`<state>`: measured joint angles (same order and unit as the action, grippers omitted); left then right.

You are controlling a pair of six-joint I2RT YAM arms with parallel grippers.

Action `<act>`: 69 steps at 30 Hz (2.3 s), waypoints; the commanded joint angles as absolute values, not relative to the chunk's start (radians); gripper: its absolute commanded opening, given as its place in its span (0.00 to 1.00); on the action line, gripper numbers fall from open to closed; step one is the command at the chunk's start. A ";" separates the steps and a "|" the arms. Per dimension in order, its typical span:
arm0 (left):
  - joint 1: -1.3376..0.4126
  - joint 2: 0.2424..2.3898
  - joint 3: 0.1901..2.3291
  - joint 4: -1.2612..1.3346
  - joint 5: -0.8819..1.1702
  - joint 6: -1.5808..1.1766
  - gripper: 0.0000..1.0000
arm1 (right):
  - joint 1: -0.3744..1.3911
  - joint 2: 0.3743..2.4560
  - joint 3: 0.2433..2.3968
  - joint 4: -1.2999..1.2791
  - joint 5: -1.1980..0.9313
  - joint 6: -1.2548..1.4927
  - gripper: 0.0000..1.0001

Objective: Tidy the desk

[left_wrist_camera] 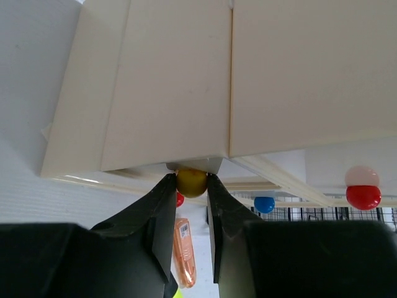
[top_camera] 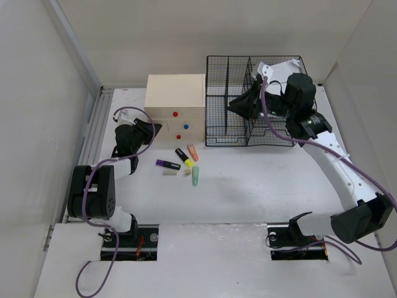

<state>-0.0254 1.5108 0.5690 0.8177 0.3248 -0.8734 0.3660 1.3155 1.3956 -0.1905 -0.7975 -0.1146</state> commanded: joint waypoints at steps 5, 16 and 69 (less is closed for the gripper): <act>-0.060 1.462 0.479 0.883 0.229 -0.877 0.00 | 0.359 1.287 1.391 -0.124 -0.841 -0.121 0.28; -0.146 1.137 0.155 0.901 0.161 -0.920 0.00 | 0.359 1.316 1.373 -0.124 -0.965 -0.182 0.31; -0.201 0.272 0.618 -0.021 0.112 -0.281 0.71 | 0.914 1.962 1.551 -0.532 -0.357 -0.811 0.47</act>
<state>-0.2008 0.2939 0.6090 -0.0742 0.0978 -0.3080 0.8860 1.9434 1.4994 -0.5209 -0.3611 -0.7940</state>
